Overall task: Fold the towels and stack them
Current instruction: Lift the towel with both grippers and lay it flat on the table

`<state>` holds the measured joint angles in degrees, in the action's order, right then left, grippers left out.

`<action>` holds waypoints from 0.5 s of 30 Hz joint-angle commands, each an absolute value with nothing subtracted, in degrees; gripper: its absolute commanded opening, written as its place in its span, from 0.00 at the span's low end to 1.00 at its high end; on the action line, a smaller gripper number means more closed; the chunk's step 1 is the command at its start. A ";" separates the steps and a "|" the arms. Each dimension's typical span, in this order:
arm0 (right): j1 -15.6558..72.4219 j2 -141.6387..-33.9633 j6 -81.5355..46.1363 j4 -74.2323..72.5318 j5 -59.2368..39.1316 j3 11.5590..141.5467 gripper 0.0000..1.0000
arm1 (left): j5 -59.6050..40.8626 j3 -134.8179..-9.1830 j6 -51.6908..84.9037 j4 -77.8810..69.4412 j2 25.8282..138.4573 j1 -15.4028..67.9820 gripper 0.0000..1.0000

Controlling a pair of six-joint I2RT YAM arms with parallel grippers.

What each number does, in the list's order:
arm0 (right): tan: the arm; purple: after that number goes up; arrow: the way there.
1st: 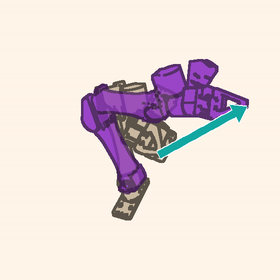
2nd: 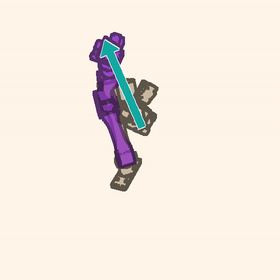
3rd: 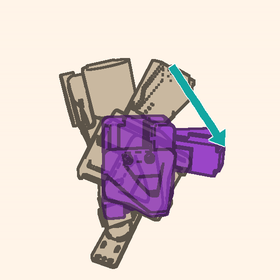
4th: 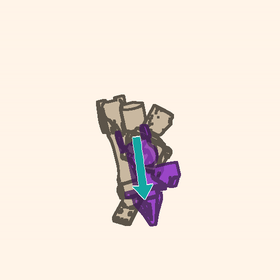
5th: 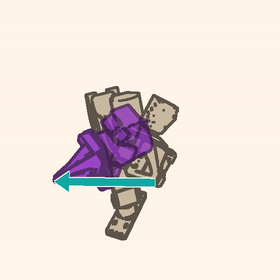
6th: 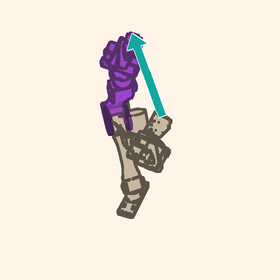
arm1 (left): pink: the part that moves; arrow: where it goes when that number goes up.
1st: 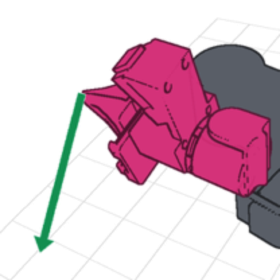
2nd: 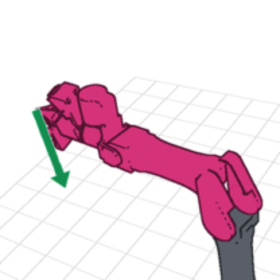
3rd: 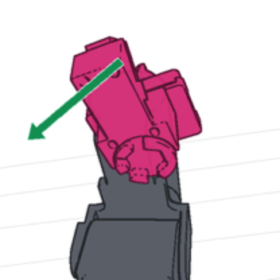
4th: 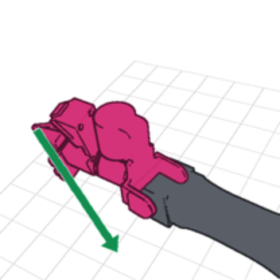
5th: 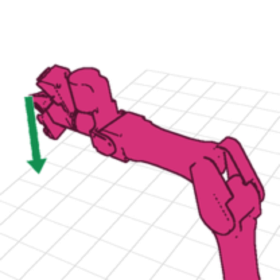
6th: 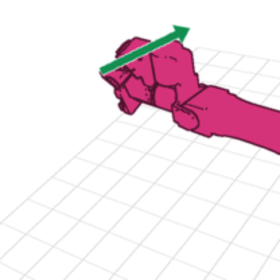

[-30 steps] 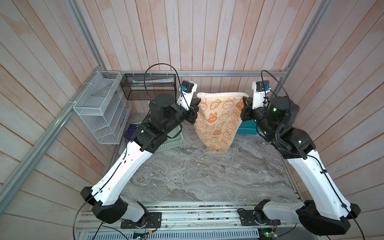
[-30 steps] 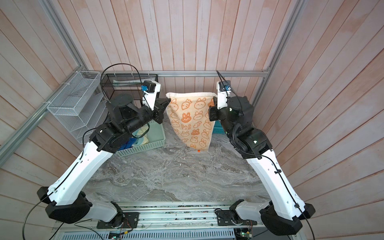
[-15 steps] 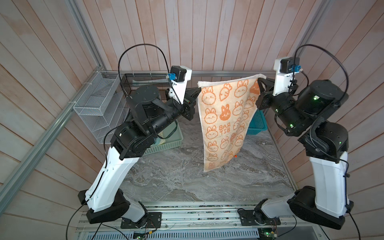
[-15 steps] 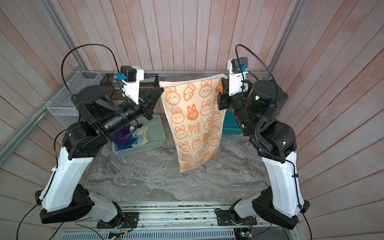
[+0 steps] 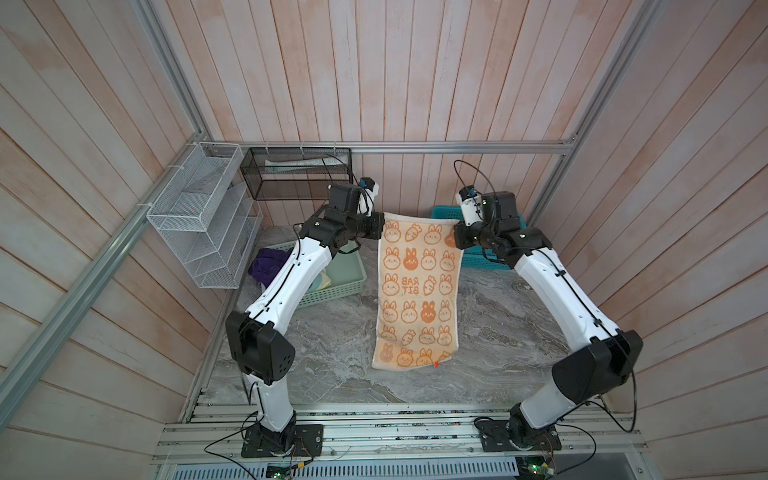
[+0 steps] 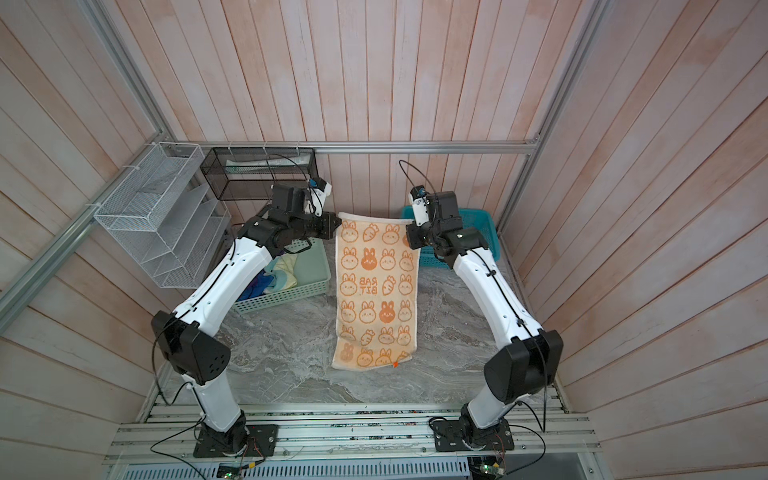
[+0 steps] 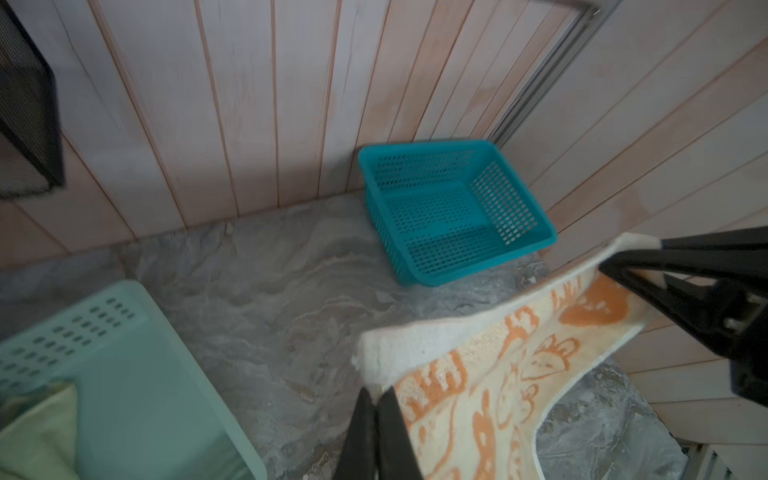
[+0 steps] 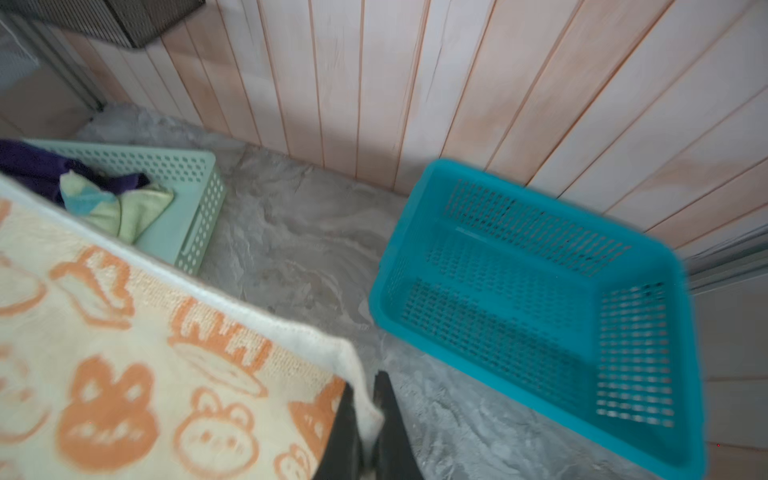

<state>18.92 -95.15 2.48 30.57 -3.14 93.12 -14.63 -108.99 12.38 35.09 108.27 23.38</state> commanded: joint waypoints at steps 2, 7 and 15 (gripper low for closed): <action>17.00 -97.80 0.90 21.12 -7.11 87.39 0.00 | -15.47 -102.99 16.04 24.60 111.41 22.06 0.00; 17.18 -97.11 0.07 16.07 -8.28 79.13 0.00 | -16.86 -91.67 17.22 15.43 110.76 22.14 0.00; 20.08 -86.85 -4.36 11.74 -6.86 65.19 0.00 | -17.84 -75.28 19.52 8.96 101.64 23.46 0.00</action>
<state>19.31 -91.09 -1.37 14.96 -8.08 68.40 -18.44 -78.81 18.24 13.72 106.72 23.29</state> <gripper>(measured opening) 0.061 0.045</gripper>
